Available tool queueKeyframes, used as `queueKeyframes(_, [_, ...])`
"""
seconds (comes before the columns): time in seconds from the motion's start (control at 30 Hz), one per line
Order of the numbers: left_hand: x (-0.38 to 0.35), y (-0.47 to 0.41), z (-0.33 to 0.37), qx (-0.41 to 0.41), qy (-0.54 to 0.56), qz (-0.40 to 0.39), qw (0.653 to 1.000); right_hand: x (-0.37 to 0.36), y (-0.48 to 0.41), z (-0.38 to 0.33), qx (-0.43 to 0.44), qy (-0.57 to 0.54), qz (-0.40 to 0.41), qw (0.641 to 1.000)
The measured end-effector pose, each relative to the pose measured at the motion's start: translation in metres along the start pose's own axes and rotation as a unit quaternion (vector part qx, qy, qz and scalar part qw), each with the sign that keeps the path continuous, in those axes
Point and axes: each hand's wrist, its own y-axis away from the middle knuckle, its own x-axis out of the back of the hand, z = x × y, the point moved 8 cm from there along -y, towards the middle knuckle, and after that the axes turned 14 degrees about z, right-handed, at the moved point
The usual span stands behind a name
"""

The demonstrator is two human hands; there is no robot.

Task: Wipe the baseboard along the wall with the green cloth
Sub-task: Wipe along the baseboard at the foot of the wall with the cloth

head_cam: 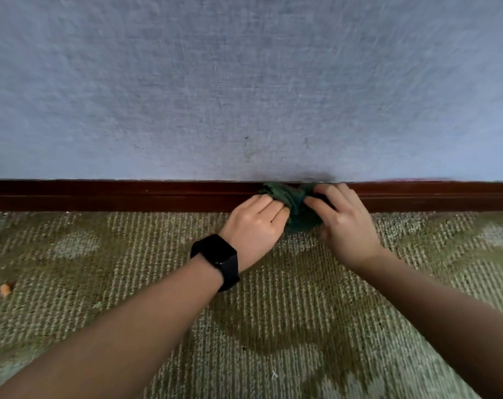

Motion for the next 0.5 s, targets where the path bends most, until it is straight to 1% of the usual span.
queueKeyframes(0.1, [0.002,0.001,-0.002,-0.018,0.004,-0.012,1.0,-0.002,0.002,-0.001,-0.044,-0.011,0.022,0.999])
queueKeyframes(0.17, [0.004,0.003,-0.004,-0.035,0.001,-0.026,0.999,-0.004,0.002,-0.001,-0.051,-0.008,0.013,0.999])
queueKeyframes(0.3, [0.018,0.016,-0.025,-0.049,-0.011,-0.038,0.998,-0.014,-0.009,-0.02,-0.022,-0.018,-0.032,0.999])
queueKeyframes(0.4, [0.035,0.036,-0.05,-0.049,-0.035,-0.052,0.997,-0.027,-0.024,-0.052,0.003,-0.033,-0.062,0.998])
queueKeyframes(0.5, [0.062,0.062,-0.084,-0.032,-0.069,-0.066,0.995,-0.048,-0.042,-0.094,0.033,-0.054,-0.092,0.994])
